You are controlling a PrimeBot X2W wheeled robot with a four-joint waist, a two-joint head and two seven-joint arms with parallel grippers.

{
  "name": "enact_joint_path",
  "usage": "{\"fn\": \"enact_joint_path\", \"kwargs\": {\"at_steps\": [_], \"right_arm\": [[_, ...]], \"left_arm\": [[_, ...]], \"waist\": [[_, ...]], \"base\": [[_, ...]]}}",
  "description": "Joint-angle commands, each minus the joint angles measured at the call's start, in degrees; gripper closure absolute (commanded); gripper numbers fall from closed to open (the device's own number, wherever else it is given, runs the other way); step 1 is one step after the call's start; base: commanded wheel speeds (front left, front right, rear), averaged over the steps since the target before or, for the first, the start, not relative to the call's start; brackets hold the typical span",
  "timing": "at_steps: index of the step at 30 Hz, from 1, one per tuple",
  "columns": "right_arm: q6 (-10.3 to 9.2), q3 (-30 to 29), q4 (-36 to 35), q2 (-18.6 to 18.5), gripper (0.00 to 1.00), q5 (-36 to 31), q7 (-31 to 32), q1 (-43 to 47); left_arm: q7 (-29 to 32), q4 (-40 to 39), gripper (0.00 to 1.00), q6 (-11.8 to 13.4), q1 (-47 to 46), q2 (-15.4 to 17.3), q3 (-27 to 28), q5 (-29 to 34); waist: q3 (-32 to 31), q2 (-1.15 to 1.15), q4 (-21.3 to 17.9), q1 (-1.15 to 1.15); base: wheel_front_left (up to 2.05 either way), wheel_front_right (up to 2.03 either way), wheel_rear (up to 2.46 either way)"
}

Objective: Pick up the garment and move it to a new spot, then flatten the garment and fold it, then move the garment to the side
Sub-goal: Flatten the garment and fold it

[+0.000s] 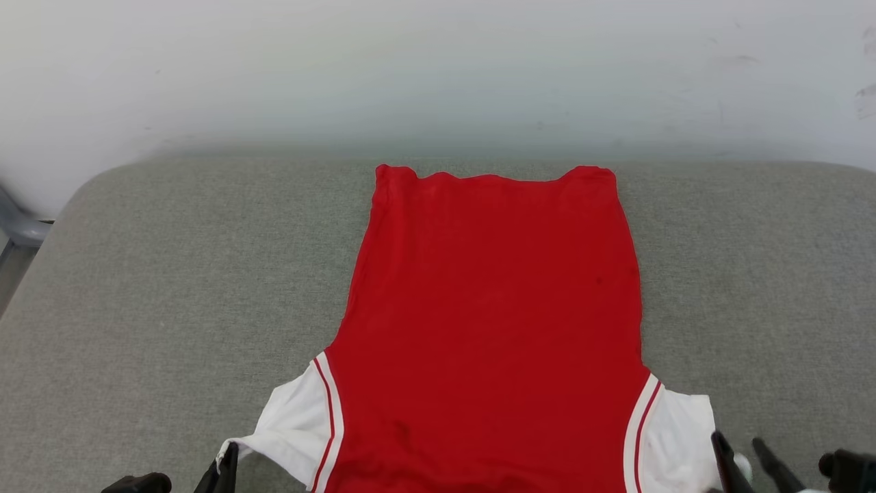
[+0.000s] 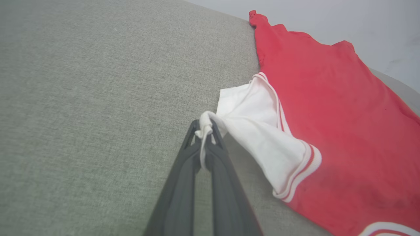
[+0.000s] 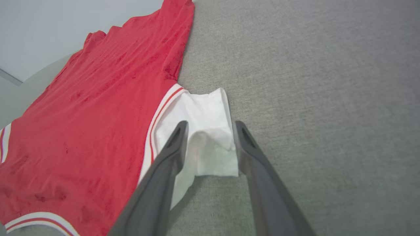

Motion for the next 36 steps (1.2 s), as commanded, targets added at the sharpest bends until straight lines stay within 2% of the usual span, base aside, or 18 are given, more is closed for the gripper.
{"fn": "enact_joint_path", "kwargs": {"at_steps": [1,6,10,18,22,30,36], "right_arm": [[-0.03,-0.2,-1.0,-0.1,0.0,-0.5,-0.6,-1.2],[-0.02,-1.2,-2.3,-0.9,0.0,-0.4,-0.3,-5.6],[-0.02,-3.4,-0.6,-1.4,0.0,-0.8,1.1,-13.1],[-0.02,-7.3,11.8,-4.1,0.0,-3.8,5.0,-31.4],[-0.02,-8.4,19.0,-7.1,0.0,-6.3,9.8,-41.7],[-0.02,-11.2,31.9,-12.5,0.0,-12.4,24.6,-59.7],[-0.02,-12.8,36.3,-13.2,0.0,-17.7,29.5,-68.4]], "left_arm": [[-0.4,-0.4,1.0,-0.3,0.3,0.1,-0.1,0.5],[-0.4,-1.4,1.0,-0.7,-1.0,-0.3,-0.5,1.7],[-0.4,-3.2,1.0,-0.9,-2.7,-0.8,-0.7,2.1],[-0.4,-6.7,1.0,-2.3,-8.6,-3.0,-1.9,4.1],[-0.4,-7.8,1.0,-3.4,-11.9,-4.9,-2.9,4.8],[-0.4,-9.7,1.0,-4.9,-17.4,-7.9,-5.6,6.9],[-0.4,-11.2,1.0,-5.3,-20.0,-9.8,-6.4,7.4]], "waist": [[-0.1,0.0,0.1,0.01],[0.3,0.0,1.1,0.01],[2.5,0.0,2.4,0.01],[10.4,0.0,7.5,0.01],[15.1,0.0,10.4,0.01],[22.7,0.0,15.4,0.01],[26.7,0.0,17.9,0.01]], "base": [[0.0,0.0,0.0],[0.0,0.0,0.0],[0.0,0.0,0.0],[0.0,0.0,0.0],[0.0,0.0,0.0],[0.0,0.0,0.0],[0.0,0.0,0.0]]}}
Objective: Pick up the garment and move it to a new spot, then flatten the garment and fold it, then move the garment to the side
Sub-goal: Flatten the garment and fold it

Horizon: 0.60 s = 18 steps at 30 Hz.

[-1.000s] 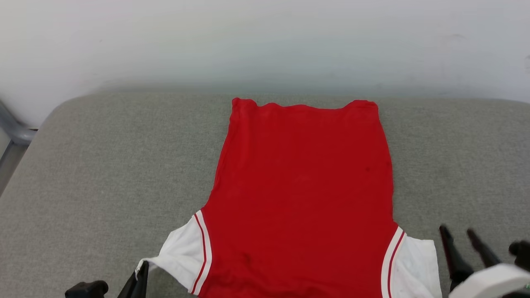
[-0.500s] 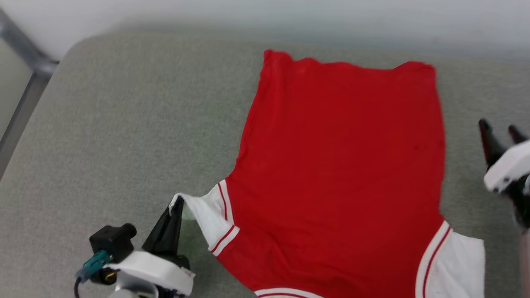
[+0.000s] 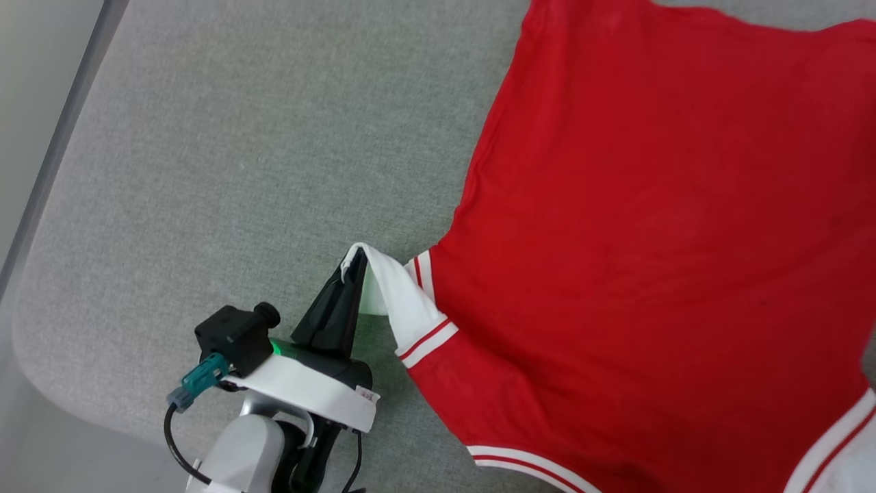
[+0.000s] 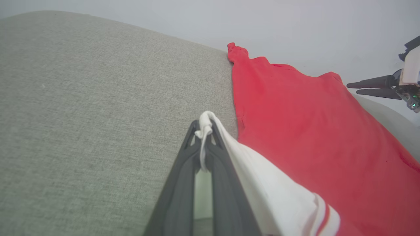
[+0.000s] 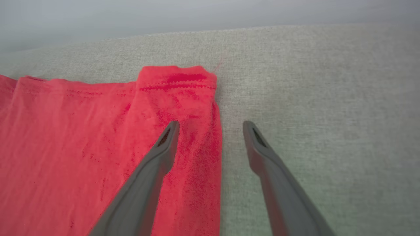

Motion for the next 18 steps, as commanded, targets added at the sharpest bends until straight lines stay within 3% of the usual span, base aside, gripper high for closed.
{"fn": "enact_joint_path", "kwargs": {"at_steps": [1,6,10,11,12,13,18], "right_arm": [[-0.02,-0.4,0.8,-0.4,0.0,-1.7,0.7,-2.0],[-0.02,-1.3,3.8,-0.5,0.0,-5.9,4.1,-4.3],[-0.04,-2.8,10.4,0.8,0.0,-8.9,13.5,-0.2],[-0.06,-3.7,11.5,1.1,0.45,-9.0,15.4,0.6],[-0.06,-4.3,12.0,1.4,0.8,-9.2,16.6,1.1],[-0.06,-4.7,12.2,1.5,1.0,-9.4,17.4,1.6],[-0.05,-4.6,8.9,0.5,1.0,-9.2,16.4,-0.3]], "left_arm": [[-0.4,-0.5,1.0,-0.1,-1.2,-0.5,-0.3,0.4],[-0.4,-1.5,1.0,-0.2,-2.7,-0.5,-1.6,-0.5],[-0.4,-1.3,1.0,-0.2,-2.9,-0.5,-1.9,-0.9],[-0.4,-1.1,1.0,-0.2,-2.9,-0.5,-1.9,-1.0],[-0.4,-1.0,1.0,-0.2,-2.9,-0.5,-2.0,-1.1],[-0.4,-0.9,1.0,-0.2,-2.9,-0.5,-2.0,-1.0],[-0.4,-0.4,1.0,-0.2,-2.4,-0.1,-1.9,-1.1]], "waist": [[3.2,0.0,2.5,-0.02],[5.3,0.0,3.5,-0.02],[5.5,0.0,3.5,-0.02],[5.4,0.0,3.5,-0.02],[5.3,0.0,3.5,-0.02],[5.1,0.0,3.5,-0.02],[3.6,0.0,2.9,-0.02]], "base": [[0.0,0.0,0.0],[0.0,0.0,0.0],[0.0,0.0,0.0],[0.0,0.0,0.0],[0.0,0.0,0.0],[0.0,0.0,0.0],[0.0,0.0,0.0]]}}
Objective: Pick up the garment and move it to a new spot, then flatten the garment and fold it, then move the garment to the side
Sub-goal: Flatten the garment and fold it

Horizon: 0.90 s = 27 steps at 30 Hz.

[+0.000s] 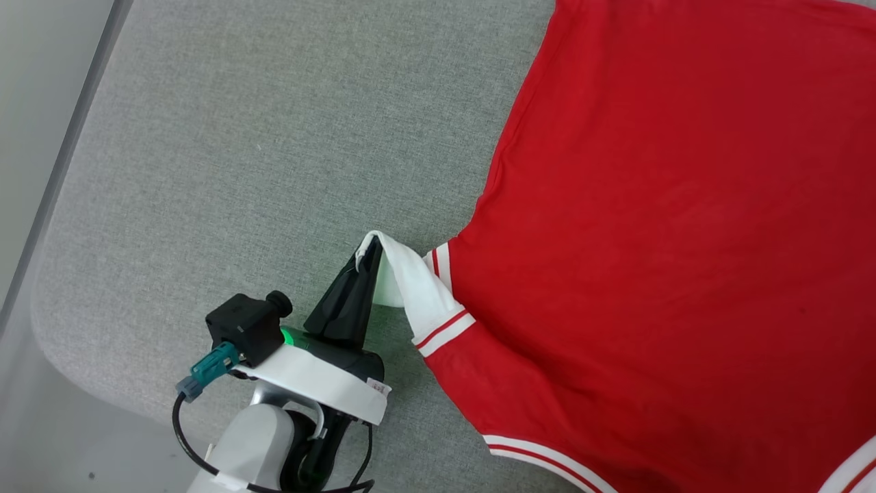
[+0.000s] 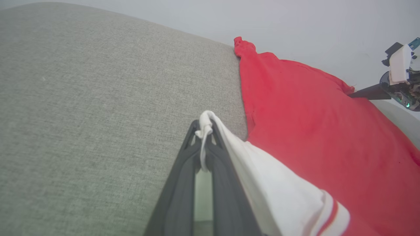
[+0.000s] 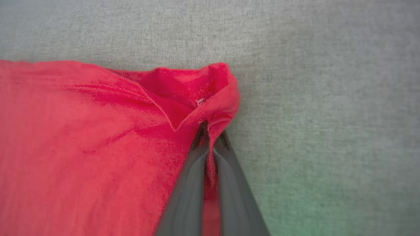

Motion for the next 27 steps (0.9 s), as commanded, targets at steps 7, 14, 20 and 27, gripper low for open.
{"fn": "enact_joint_path", "kwargs": {"at_steps": [7,14,20,27], "right_arm": [[-0.08,5.0,-3.9,-2.4,1.0,2.3,-1.8,3.0],[-0.07,10.8,-11.9,-4.8,1.0,10.8,-3.1,11.0],[-0.07,11.9,-21.3,-5.5,1.0,16.6,-2.6,23.2],[-0.06,7.1,-34.2,-1.4,1.0,20.3,-1.9,42.0]], "left_arm": [[-0.4,1.2,1.0,-0.1,1.5,0.7,1.3,0.0],[-0.4,2.9,1.0,-0.1,4.8,1.6,4.0,1.5],[-0.4,5.3,1.0,0.2,8.0,3.6,5.0,2.0],[0.5,7.7,1.0,1.0,11.3,4.9,6.3,0.5]], "waist": [[-4.8,0.0,-2.4,0.01],[-11.6,0.0,-7.8,0.01],[-17.3,0.0,-12.0,0.01],[-22.5,0.0,-16.1,0.01]], "base": [[0.0,0.0,0.0],[0.0,0.0,0.0],[0.0,0.0,0.0],[0.0,0.0,0.0]]}}
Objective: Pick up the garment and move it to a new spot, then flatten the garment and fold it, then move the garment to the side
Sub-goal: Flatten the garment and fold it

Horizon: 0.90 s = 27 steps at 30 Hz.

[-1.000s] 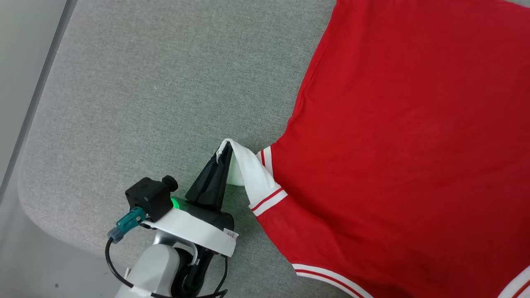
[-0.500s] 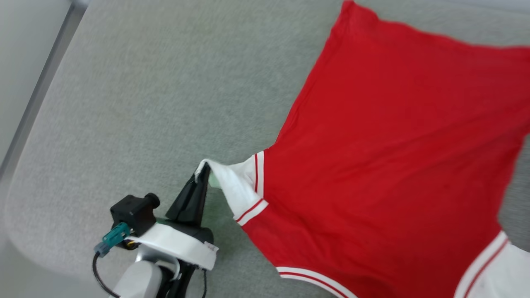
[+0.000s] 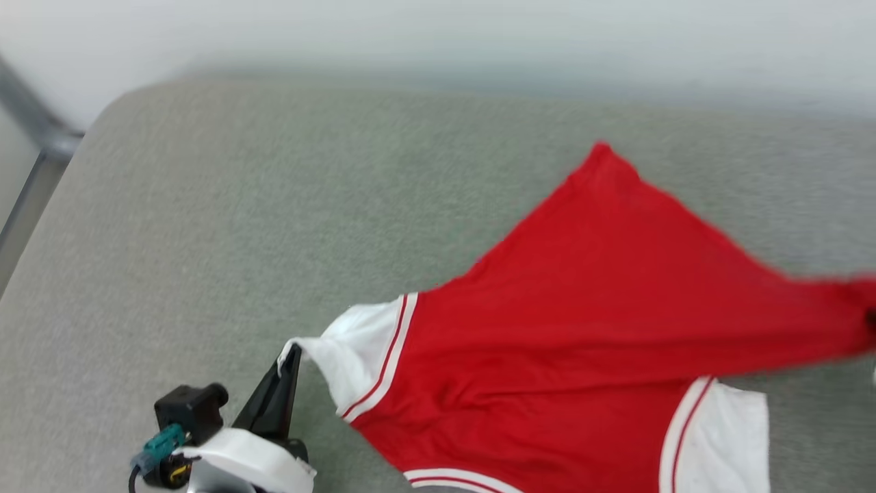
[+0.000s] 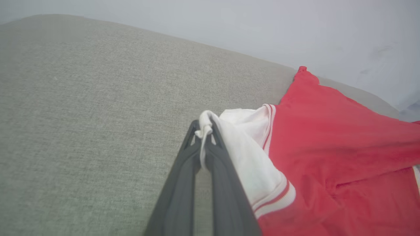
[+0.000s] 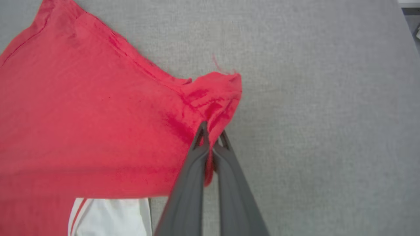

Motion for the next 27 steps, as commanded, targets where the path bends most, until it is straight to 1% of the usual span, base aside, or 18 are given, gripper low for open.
{"fn": "enact_joint_path", "kwargs": {"at_steps": [1,2,5,9,12,15,18,19,20,21,22,27], "right_arm": [[-0.04,-0.9,-1.7,1.5,1.0,0.7,0.4,3.5],[-0.04,-1.6,-3.4,2.0,1.0,0.6,0.3,6.0],[-0.03,-4.4,-7.3,5.1,1.0,1.0,0.5,13.7],[-0.04,-7.2,-10.7,10.1,1.0,1.3,0.7,22.3],[-0.04,-8.7,-11.8,13.9,1.0,1.6,0.6,27.1],[-0.04,-9.5,-11.5,16.4,1.0,1.3,0.6,31.2],[-0.04,-8.6,-10.7,17.6,1.0,2.0,-0.2,33.2],[-0.04,-8.6,-11.0,17.8,0.96,2.3,-1.6,33.2],[-0.04,-8.9,-11.0,17.9,0.31,2.8,-3.2,33.0],[-0.03,-8.2,-10.7,18.2,0.02,2.8,-4.5,33.0],[-0.03,-7.7,-11.1,18.3,0.0,3.3,-6.8,32.5],[-0.03,-6.4,-11.6,18.4,0.0,4.3,-20.6,30.0]], "left_arm": [[0.2,0.4,1.0,0.3,1.0,0.3,0.3,-0.4],[0.4,0.8,1.0,0.4,1.4,0.5,0.4,-0.6],[0.8,1.7,1.0,0.7,2.7,0.9,0.6,-1.1],[1.4,2.8,1.0,1.0,3.9,1.3,0.9,-1.7],[1.5,3.5,1.0,1.0,4.5,1.6,1.0,-2.0],[1.7,4.1,1.0,1.2,4.8,1.8,0.7,-2.0],[1.8,4.4,1.0,1.1,4.9,1.8,0.5,-2.3],[1.9,4.4,1.0,1.1,4.9,1.7,0.4,-2.3],[2.0,4.4,1.0,1.1,4.9,1.7,0.2,-2.2],[2.0,4.5,1.0,1.1,4.8,1.7,0.1,-2.2],[2.0,4.4,1.0,1.0,4.7,1.6,0.0,-2.2],[2.1,3.9,1.0,0.8,3.3,1.6,-1.0,-1.7]], "waist": [[-3.0,0.0,-2.9,0.01],[-3.5,0.0,-3.4,0.01],[-4.8,0.0,-4.4,0.01],[-5.8,0.0,-5.3,0.01],[-6.2,0.0,-5.6,0.01],[-6.9,0.0,-5.7,0.01],[-7.3,0.0,-5.7,0.01],[-7.4,0.0,-5.7,0.01],[-7.5,0.0,-5.7,0.01],[-7.6,0.0,-5.6,0.01],[-7.6,0.0,-5.5,0.01],[-7.4,0.0,-4.2,0.01]], "base": [[0.0,0.0,0.0],[0.0,0.0,0.0],[0.0,0.0,0.0],[0.0,0.0,0.0],[0.0,0.0,0.0],[0.0,0.0,0.0],[0.0,0.0,0.0],[0.0,0.0,0.0],[0.0,0.0,0.0],[0.0,0.0,0.0],[0.0,0.0,0.0],[0.0,0.0,0.0]]}}
